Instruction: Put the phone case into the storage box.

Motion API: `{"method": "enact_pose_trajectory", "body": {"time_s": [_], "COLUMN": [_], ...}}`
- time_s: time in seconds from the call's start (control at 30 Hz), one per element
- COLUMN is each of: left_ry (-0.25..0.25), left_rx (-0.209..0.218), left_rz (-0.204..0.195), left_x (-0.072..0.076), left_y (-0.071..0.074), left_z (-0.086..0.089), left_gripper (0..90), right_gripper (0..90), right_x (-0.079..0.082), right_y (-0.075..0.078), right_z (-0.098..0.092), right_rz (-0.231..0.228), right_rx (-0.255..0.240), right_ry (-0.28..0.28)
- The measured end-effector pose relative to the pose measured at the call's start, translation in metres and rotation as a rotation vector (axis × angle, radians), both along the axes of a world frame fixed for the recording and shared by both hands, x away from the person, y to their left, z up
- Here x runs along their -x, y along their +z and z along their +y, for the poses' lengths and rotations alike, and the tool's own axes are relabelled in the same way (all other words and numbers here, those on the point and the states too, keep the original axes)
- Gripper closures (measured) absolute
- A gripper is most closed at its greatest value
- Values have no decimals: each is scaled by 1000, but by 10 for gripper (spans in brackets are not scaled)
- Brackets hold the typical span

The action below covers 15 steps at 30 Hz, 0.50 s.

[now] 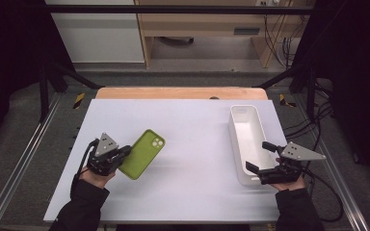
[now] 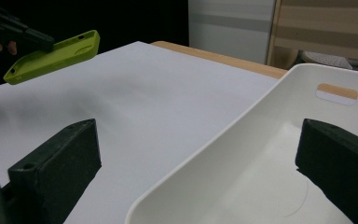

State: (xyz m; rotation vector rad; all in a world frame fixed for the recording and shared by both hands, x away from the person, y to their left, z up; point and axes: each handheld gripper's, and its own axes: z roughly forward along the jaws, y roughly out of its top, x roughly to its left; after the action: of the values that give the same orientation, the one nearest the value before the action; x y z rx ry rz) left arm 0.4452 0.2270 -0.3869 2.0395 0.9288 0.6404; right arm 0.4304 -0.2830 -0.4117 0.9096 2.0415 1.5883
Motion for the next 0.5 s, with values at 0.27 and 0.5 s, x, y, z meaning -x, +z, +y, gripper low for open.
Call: {"method": "enact_pose_trajectory", "body": {"time_s": [0.27,0.5], "left_ry": [-38,-77], "left_rx": [-6,-17], "left_rz": [-24,-47], "left_x": [-1,-1], "left_y": [8,13], "left_z": [-19,-36], "left_gripper": [877,877], "right_gripper": [6,7], "right_x": [1,3], "right_y": [5,9], "right_z": [8,17], "right_rz": [-3,3], "right_rx": [1,20], "right_ry": [0,21]}}
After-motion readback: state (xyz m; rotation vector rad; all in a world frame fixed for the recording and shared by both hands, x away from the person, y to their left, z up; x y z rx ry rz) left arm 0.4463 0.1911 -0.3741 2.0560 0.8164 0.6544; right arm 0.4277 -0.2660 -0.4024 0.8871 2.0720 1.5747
